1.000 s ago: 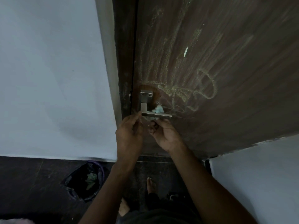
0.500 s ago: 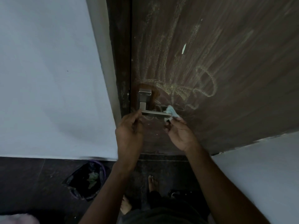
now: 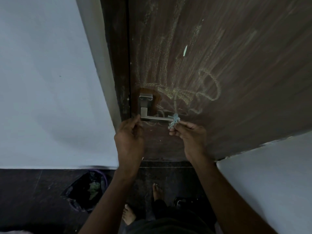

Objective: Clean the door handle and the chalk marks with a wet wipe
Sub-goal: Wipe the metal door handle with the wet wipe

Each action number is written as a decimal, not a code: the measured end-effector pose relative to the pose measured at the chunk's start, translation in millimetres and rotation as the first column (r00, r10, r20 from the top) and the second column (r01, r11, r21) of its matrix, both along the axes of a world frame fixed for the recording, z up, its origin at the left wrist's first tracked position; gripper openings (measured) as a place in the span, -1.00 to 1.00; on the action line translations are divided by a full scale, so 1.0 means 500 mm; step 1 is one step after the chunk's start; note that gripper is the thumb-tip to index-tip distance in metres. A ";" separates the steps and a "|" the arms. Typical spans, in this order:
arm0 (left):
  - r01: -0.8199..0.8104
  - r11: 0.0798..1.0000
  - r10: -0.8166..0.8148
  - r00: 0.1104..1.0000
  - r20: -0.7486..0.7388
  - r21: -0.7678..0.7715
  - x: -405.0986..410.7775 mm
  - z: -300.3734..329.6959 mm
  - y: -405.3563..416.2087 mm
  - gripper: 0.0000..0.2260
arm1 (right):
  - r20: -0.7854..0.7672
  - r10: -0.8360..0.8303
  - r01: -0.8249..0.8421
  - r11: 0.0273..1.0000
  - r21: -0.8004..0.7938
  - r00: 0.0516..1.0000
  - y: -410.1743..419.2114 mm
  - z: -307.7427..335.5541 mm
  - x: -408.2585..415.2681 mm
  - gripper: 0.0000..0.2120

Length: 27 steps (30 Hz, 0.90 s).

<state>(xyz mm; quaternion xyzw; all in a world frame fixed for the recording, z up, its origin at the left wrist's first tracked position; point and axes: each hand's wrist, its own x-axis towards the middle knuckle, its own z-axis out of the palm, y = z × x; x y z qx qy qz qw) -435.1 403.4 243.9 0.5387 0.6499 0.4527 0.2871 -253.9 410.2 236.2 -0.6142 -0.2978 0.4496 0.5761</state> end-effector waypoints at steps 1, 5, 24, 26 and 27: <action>0.001 1.000 -0.001 1.000 -0.003 0.002 0.000 0.000 0.001 -0.71 | 0.038 -0.016 0.015 0.999 0.031 0.999 0.000 0.004 -0.003 -0.85; 0.003 1.000 -0.003 1.000 0.008 -0.005 0.000 0.001 0.000 -0.71 | 0.172 -0.024 0.022 1.000 0.011 0.985 0.000 0.011 -0.010 -0.79; -0.214 0.973 0.187 0.947 0.262 0.081 0.002 0.029 -0.014 -0.65 | 0.838 -0.543 -0.665 0.644 0.378 -0.050 0.147 0.152 -0.189 -0.87; -0.245 0.968 0.216 0.928 0.305 0.059 0.000 0.032 -0.016 -0.63 | 0.840 -0.501 -0.701 0.674 0.231 -0.206 0.151 0.121 -0.198 -0.89; -0.258 0.965 0.231 0.919 0.321 0.046 -0.001 0.033 -0.017 -0.63 | 0.830 -0.479 -0.706 0.691 0.155 -0.286 0.146 0.106 -0.201 -0.89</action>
